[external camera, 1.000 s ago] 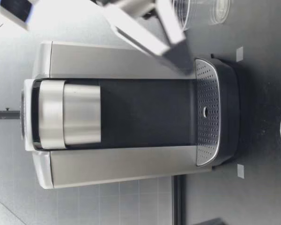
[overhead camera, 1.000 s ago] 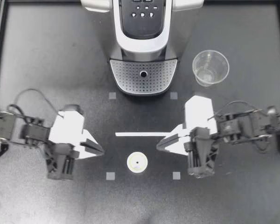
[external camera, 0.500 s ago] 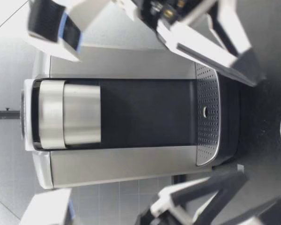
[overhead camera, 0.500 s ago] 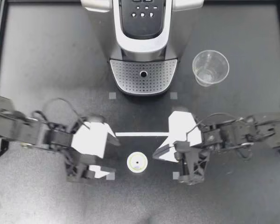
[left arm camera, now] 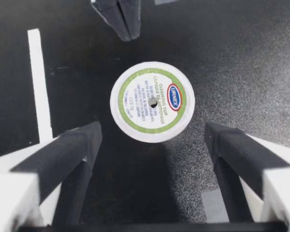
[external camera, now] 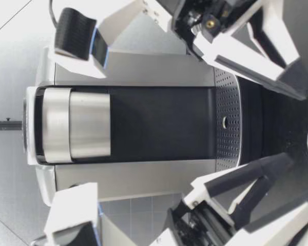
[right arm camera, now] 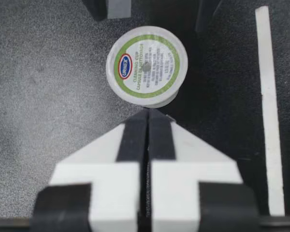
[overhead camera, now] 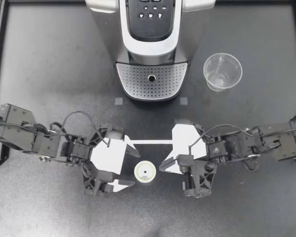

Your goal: Place the coffee capsule inside the capsule container, then place the cup onto the center of the cup tray, then push the 'Hot Water' and 'Travel Mug' buttons.

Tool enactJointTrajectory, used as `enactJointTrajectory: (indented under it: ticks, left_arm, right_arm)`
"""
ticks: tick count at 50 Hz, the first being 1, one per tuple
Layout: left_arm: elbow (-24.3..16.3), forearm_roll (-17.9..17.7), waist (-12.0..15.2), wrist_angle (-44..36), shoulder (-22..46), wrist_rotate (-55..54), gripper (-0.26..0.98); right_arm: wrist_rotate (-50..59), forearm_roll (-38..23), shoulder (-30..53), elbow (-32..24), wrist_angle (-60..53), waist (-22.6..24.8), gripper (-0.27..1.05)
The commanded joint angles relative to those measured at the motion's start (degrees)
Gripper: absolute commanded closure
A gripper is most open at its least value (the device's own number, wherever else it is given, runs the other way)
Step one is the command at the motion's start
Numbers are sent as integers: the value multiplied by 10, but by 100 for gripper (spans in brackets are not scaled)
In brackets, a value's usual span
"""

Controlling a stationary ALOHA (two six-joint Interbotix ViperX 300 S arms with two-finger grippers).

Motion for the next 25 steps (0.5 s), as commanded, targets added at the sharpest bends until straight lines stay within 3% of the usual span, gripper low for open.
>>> enactJointTrajectory:
  ticks: [1,25]
  left_arm:
    - [-15,0,-1,-6,-4,-1,-5]
    - [-37,0,-1,-4,26,3,-5]
  right_arm:
    - [-1,-2,-5,-13,-2,4,72]
    - [-1,-2,11,-25,-2,4,72]
